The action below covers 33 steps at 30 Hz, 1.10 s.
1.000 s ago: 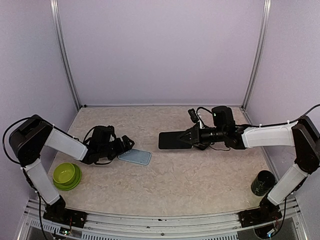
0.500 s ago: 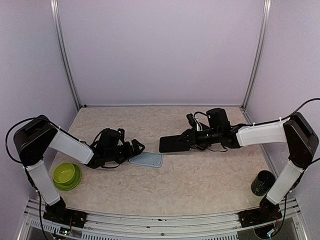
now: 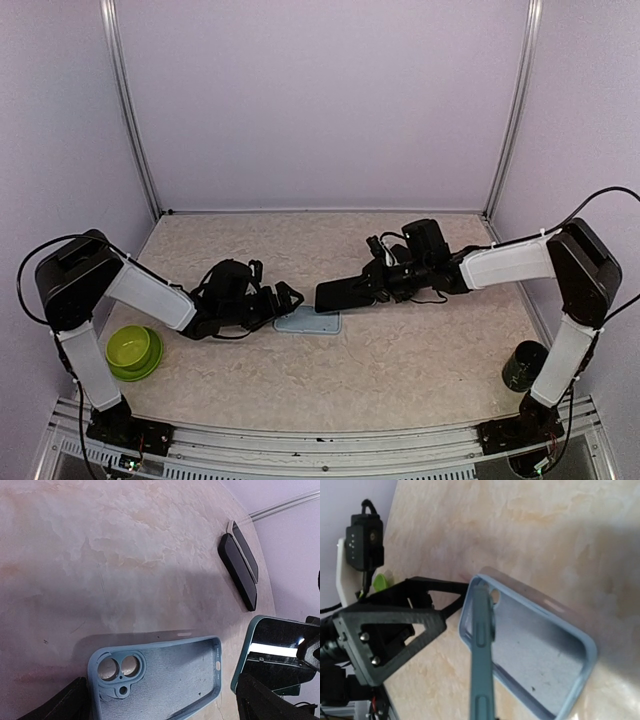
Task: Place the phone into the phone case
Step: Move the phone case to the center of the board, then install the phone on the phone case.
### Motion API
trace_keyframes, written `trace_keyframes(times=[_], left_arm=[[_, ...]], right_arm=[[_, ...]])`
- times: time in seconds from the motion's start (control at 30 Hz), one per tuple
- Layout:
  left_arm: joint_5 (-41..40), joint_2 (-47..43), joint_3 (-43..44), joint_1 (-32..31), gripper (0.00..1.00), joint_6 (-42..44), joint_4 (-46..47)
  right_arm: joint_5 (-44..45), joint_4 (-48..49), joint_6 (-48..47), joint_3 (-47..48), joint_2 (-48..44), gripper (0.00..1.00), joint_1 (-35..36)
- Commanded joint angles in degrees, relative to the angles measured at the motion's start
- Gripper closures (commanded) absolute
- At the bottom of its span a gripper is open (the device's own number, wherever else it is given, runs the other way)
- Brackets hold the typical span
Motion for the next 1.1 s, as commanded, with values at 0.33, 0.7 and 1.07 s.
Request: trace_keyframes(times=[0.33,0.7,1.07], left_arm=[[2.66,2.45,2.57,-2.02,0.01,-0.45,3.81],[3.84,3.69,3.29,-2.34,0.01,-0.77,5.25],[4.34,3.98,3.37,-2.43,0.01,-0.82,5.80]], right_arm=[[-7.41,3.50,5.28,3.52,5.46,1.00,0.13],[-8.80,4.12,7.23,5.14,9.09,1.00,0.03],[-11.02,5.81,9.02,6.21,12.40,1.00,-0.31]])
